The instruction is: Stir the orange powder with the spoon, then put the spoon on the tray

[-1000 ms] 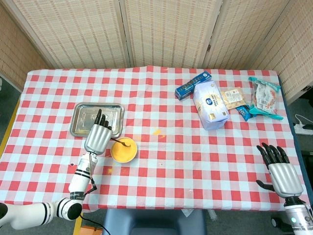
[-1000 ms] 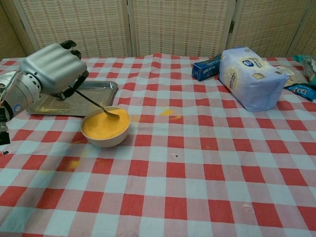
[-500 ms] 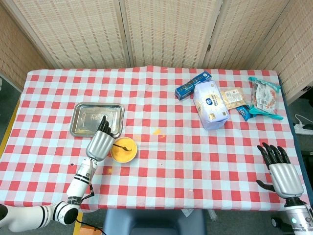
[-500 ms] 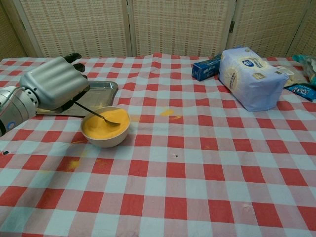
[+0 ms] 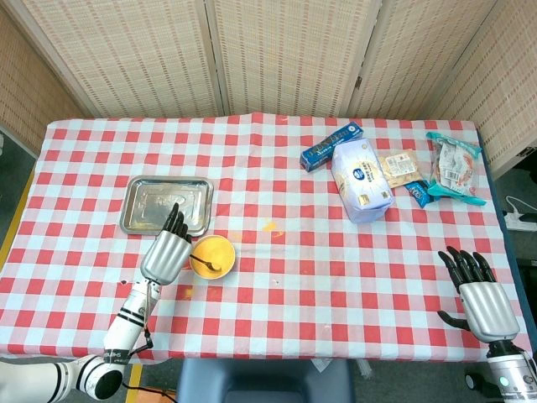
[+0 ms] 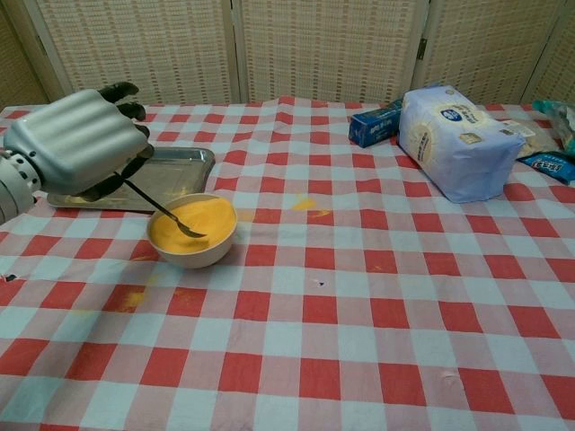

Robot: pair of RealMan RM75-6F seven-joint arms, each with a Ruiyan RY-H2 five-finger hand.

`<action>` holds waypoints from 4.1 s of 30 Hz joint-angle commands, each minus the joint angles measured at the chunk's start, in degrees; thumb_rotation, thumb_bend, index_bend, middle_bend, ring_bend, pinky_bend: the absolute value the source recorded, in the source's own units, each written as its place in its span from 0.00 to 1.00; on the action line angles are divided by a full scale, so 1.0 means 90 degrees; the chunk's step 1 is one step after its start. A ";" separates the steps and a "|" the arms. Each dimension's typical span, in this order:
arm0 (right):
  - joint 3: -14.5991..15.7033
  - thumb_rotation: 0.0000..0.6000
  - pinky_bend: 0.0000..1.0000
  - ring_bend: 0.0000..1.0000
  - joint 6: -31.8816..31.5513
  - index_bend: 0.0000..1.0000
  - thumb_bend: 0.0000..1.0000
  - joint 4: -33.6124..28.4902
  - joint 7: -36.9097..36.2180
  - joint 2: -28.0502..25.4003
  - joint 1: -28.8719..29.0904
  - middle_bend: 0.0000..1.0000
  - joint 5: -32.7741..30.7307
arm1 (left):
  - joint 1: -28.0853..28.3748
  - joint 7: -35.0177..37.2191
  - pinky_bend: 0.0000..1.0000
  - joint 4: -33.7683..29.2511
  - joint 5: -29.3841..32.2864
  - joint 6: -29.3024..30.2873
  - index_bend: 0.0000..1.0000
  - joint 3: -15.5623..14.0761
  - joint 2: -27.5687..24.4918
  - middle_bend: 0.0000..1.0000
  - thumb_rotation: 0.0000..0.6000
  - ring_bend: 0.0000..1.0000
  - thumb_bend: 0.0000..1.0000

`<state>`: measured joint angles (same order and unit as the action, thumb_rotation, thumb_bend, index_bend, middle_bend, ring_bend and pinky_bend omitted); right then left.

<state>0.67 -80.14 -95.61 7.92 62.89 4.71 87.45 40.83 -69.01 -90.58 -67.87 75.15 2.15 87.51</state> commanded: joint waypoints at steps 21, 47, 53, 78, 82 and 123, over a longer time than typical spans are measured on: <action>-0.0111 1.00 0.00 0.00 0.0203 0.00 0.04 0.0086 0.0057 0.0067 0.0079 0.00 -0.0295 | 0.0279 0.0635 0.05 0.1394 0.0323 -0.0665 0.83 0.0468 0.0513 0.38 1.00 0.15 0.79; 0.0038 1.00 0.00 0.00 0.0098 0.00 0.04 -0.0030 -0.0041 0.0000 0.0048 0.00 0.0048 | -0.0240 0.0849 0.05 0.0310 -0.0139 -0.0369 0.83 0.0008 -0.0233 0.38 1.00 0.15 0.78; 0.0073 1.00 0.00 0.00 0.0032 0.00 0.04 -0.0049 -0.0089 -0.0030 0.0022 0.00 0.0148 | -0.0369 0.0901 0.05 -0.0264 -0.0192 -0.0218 0.83 0.0040 -0.0527 0.38 1.00 0.15 0.78; -0.0015 1.00 0.00 0.00 -0.0022 0.00 0.04 0.0048 -0.0219 -0.0030 0.0001 0.00 0.0052 | 0.0186 0.0548 0.05 0.0794 0.0966 -0.1186 0.83 0.0450 0.0083 0.38 1.00 0.15 0.77; -0.0036 1.00 0.00 0.00 0.0039 0.00 0.04 0.0056 -0.0161 -0.0007 0.0021 0.00 -0.0023 | 0.0265 0.0727 0.05 0.0936 0.0977 -0.1198 0.83 0.0553 0.0156 0.38 1.00 0.15 0.77; 0.0020 1.00 0.00 0.00 0.0129 0.00 0.04 0.0024 -0.0174 -0.0030 0.0060 0.00 0.0035 | 0.1493 -0.1660 0.04 -0.1331 0.4880 -0.1184 0.83 0.0847 -0.1103 0.39 1.00 0.16 0.79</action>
<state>0.85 -78.98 -95.39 6.35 62.61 5.25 87.76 52.18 -82.09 -100.88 -27.83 65.08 8.75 78.75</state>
